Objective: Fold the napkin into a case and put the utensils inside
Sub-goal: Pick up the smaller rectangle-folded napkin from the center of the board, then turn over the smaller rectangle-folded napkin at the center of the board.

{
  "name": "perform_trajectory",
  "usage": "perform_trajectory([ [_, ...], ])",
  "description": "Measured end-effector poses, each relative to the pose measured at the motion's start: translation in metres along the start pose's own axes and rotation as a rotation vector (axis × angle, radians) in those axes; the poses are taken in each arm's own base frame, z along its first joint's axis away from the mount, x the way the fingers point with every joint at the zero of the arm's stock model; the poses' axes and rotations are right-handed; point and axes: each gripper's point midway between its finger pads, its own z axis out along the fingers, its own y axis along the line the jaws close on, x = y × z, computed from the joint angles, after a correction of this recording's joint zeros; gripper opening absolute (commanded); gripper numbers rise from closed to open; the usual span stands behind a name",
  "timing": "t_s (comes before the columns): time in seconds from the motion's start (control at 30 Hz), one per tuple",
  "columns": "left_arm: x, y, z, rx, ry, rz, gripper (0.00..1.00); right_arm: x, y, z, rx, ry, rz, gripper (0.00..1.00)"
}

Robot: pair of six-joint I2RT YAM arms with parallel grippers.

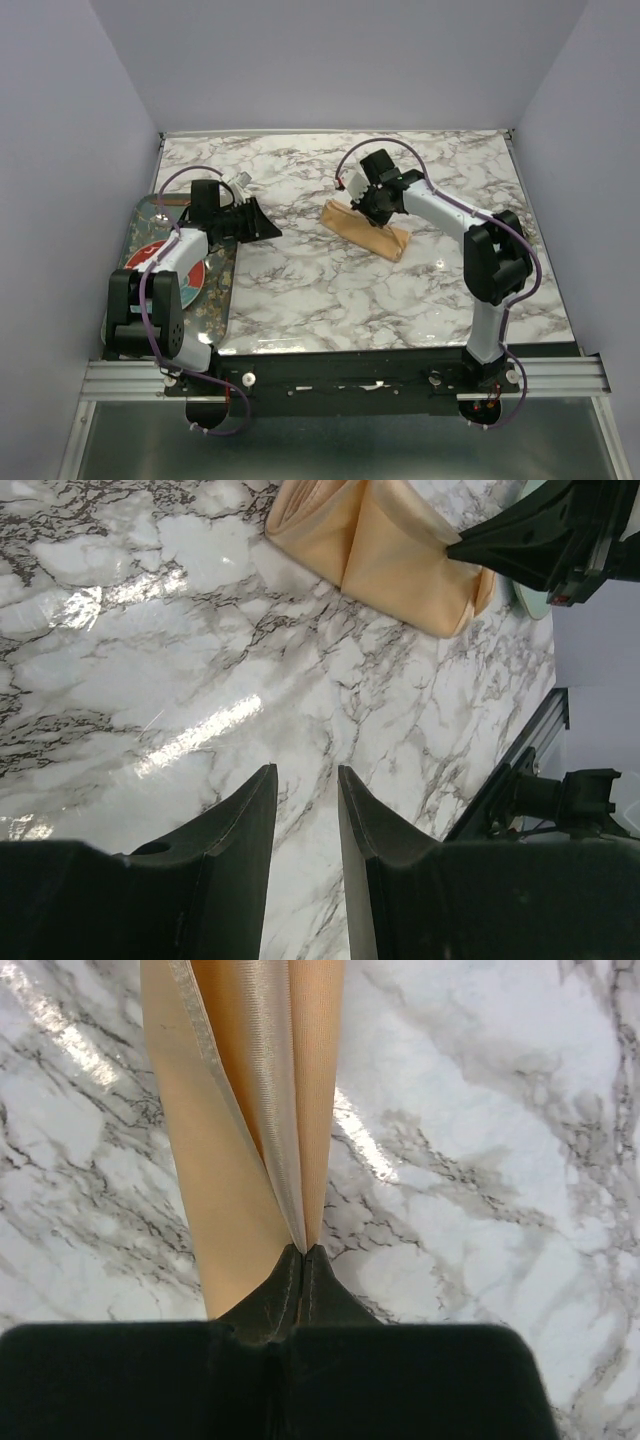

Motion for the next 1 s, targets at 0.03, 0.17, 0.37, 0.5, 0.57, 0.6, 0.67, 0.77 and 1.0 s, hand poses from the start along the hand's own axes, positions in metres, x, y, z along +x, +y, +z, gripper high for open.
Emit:
perform_trajectory([
  [0.03, 0.0, 0.001, -0.001, -0.003, 0.001, 0.002, 0.39, -0.001, -0.003, 0.0, 0.012, -0.003, -0.005, 0.01],
  [0.17, -0.004, 0.008, -0.007, -0.021, -0.006, 0.004, 0.39, -0.008, -0.017, -0.004, 0.08, -0.022, -0.026, 0.01],
  [0.37, -0.005, 0.009, -0.009, -0.027, -0.005, 0.003, 0.39, -0.014, -0.036, -0.007, 0.169, -0.031, -0.058, 0.0],
  [0.5, -0.005, 0.009, -0.009, -0.026, -0.005, 0.006, 0.39, -0.022, -0.045, -0.01, 0.226, -0.043, -0.092, 0.01],
  [0.57, -0.006, 0.011, -0.01, -0.028, -0.009, 0.003, 0.39, -0.027, -0.047, -0.009, 0.253, -0.053, -0.111, 0.01],
  [0.6, -0.007, 0.012, -0.011, -0.03, -0.012, 0.001, 0.39, -0.029, -0.049, -0.009, 0.273, -0.056, -0.126, 0.01],
  [0.67, -0.009, 0.015, -0.013, -0.036, -0.021, -0.003, 0.39, -0.031, -0.047, -0.006, 0.29, -0.059, -0.149, 0.01],
  [0.77, -0.011, 0.017, -0.014, -0.04, -0.026, -0.006, 0.39, -0.029, -0.042, 0.0, 0.313, -0.046, -0.18, 0.01],
  [1.0, -0.01, 0.019, -0.016, -0.043, -0.028, -0.005, 0.39, -0.019, -0.024, 0.015, 0.349, -0.019, -0.243, 0.01],
])
